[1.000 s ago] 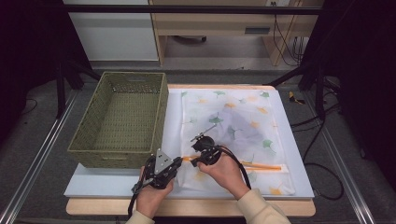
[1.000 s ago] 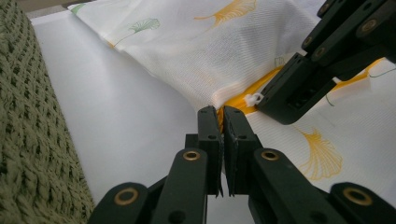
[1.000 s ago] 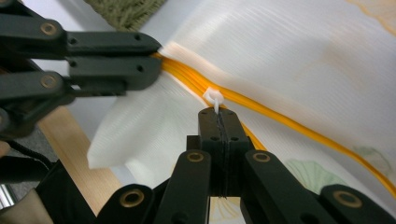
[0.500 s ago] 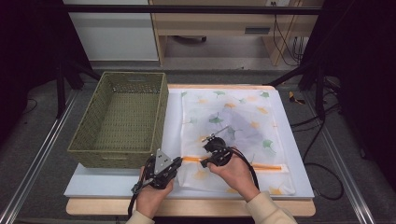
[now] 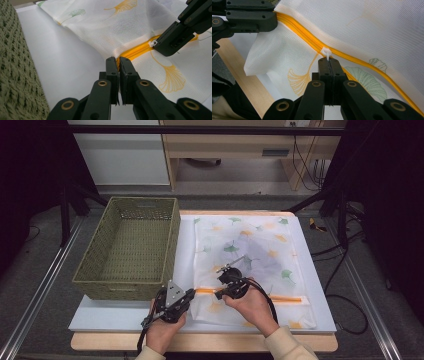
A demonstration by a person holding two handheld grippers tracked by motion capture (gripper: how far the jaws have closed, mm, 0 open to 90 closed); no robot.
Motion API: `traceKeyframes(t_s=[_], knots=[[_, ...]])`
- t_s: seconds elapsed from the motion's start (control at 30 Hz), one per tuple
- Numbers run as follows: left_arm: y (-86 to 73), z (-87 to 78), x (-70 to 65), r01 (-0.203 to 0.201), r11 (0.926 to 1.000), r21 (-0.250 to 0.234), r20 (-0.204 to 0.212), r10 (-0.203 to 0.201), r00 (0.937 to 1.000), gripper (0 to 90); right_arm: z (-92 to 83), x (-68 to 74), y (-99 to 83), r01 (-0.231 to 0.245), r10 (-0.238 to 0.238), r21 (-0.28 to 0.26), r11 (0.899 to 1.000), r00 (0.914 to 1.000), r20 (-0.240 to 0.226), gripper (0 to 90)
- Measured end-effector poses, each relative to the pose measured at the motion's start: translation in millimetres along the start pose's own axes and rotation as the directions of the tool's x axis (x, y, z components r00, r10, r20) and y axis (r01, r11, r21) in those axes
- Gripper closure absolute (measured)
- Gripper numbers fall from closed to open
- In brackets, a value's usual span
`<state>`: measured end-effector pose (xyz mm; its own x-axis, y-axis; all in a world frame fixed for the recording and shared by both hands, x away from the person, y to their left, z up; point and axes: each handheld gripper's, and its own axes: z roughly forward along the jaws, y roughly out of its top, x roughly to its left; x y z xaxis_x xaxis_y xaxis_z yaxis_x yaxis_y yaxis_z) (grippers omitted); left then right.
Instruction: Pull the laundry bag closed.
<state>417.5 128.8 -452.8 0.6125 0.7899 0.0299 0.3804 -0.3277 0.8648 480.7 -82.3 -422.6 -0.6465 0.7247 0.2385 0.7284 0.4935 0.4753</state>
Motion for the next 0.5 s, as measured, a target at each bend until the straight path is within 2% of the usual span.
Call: traceKeyframes(t_s=[0.17,0.2,0.27,0.4,0.43,0.5], knots=[[-0.2,-0.2,-0.3,-0.004,1.0000,0.001,-0.006,0.004,1.0000,86.2,-0.8,-1.1,-0.7,0.005,-0.005,0.009,1.000,1.0000,0.006,90.0],[-0.1,-0.5,0.3,-0.007,1.0000,0.002,-0.008,0.007,0.9999,86.2,-1.5,-0.8,-0.8,-0.011,0.011,0.015,1.000,0.9999,0.007,90.0],[-0.1,-0.7,0.6,-0.004,1.0000,0.002,-0.008,0.004,1.0000,86.2,-3.4,-3.9,-1.7,0.004,-0.004,0.017,1.000,0.9999,0.011,90.0],[0.1,-0.5,0.6,-0.007,1.0000,0.002,-0.008,0.007,0.9999,86.2,-8.1,-7.4,-3.7,-0.018,0.018,0.016,1.000,0.9997,0.014,90.0],[0.1,-0.4,0.7,-0.006,1.0000,0.002,-0.008,0.006,0.9999,86.2,-9.3,-9.2,-4.4,-0.007,0.007,0.016,1.000,0.9998,0.016,90.0],[0.1,-0.4,0.8,-0.006,1.0000,0.001,-0.010,0.006,0.9999,86.2,-10.9,-11.1,-5.8,-0.016,0.016,0.011,1.000,0.9997,0.016,90.0]])
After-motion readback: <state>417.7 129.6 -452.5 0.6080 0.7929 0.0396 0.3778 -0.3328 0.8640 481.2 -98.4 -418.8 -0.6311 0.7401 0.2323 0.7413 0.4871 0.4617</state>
